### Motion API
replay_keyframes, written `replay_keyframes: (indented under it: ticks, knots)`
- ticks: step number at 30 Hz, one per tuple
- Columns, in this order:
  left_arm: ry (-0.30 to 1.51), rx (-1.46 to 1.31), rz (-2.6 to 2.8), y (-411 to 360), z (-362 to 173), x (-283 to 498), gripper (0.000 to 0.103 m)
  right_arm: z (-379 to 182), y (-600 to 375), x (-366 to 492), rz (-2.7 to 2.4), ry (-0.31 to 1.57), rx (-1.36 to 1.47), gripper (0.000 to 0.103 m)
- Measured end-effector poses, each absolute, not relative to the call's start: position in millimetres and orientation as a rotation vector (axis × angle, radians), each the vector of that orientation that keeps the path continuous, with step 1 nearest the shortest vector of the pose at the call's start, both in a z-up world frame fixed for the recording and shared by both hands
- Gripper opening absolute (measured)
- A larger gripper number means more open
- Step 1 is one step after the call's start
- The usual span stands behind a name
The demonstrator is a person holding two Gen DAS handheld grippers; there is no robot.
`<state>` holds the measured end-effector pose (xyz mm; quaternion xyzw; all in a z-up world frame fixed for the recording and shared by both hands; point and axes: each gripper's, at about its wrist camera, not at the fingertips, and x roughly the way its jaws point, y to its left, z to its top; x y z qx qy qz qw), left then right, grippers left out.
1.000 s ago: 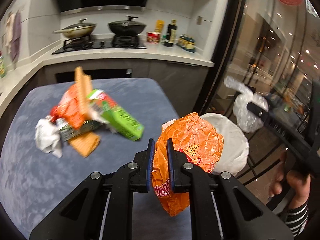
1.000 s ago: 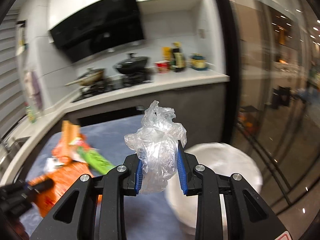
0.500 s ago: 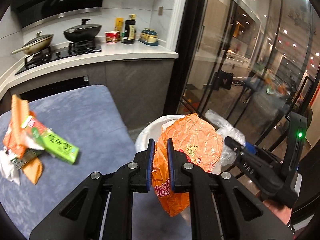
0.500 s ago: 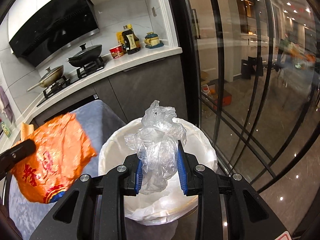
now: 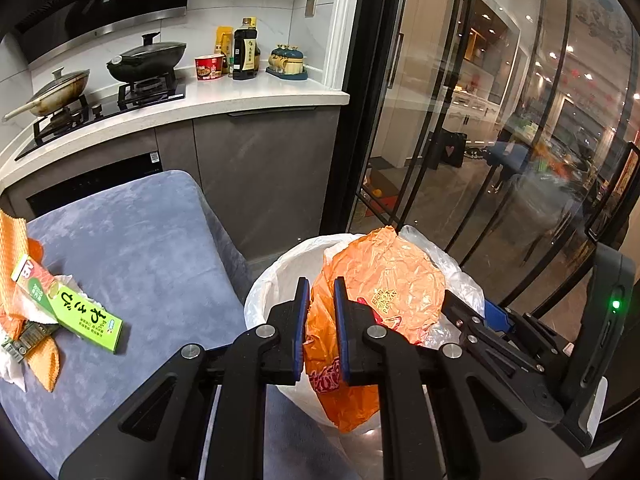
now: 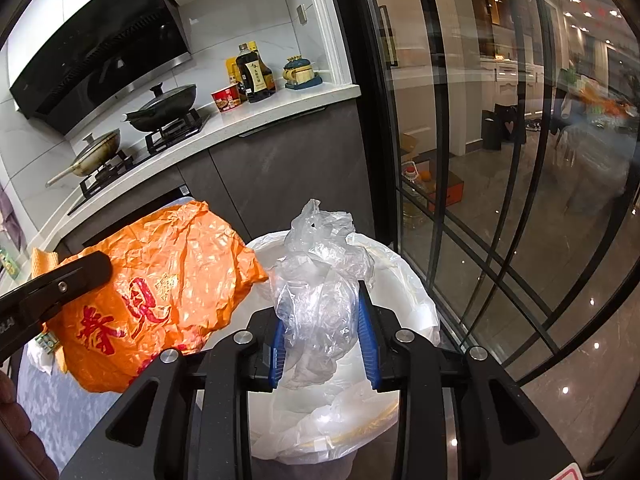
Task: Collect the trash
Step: 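Open both tools to drop the bags into the bin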
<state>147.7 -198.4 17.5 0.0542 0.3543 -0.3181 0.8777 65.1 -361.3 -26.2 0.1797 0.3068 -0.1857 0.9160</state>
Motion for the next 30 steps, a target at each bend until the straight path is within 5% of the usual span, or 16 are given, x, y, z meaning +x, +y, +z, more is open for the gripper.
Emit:
replay_keyframes:
  ticks: [6, 12, 16, 21, 30]
  knots:
    - [0.753, 0.117, -0.655, -203.9, 13.7, 153.5, 0.013, -28.9, -363.3, 65.7, -0.382, 0.637, 0.386, 0.032]
    - [0.764, 0.106, -0.647, -206.3, 11.7, 157.6, 0.018, -25.1, -361.7, 66.2, -0.392, 0.624, 0.377, 0.055]
    - [0.762, 0.092, -0.631, -203.4, 13.8, 160.2, 0.034, -20.8, -362.7, 63.3, -0.399, 0.609, 0.385, 0.061]
    - [0.757, 0.08, -0.61, -196.2, 15.7, 161.4, 0.047, -16.4, -361.3, 59.9, -0.401, 0.597, 0.382, 0.062]
    - [0.739, 0.053, -0.588, -177.6, 24.9, 162.3, 0.049, -5.8, -350.3, 55.3, -0.391, 0.577, 0.369, 0.062]
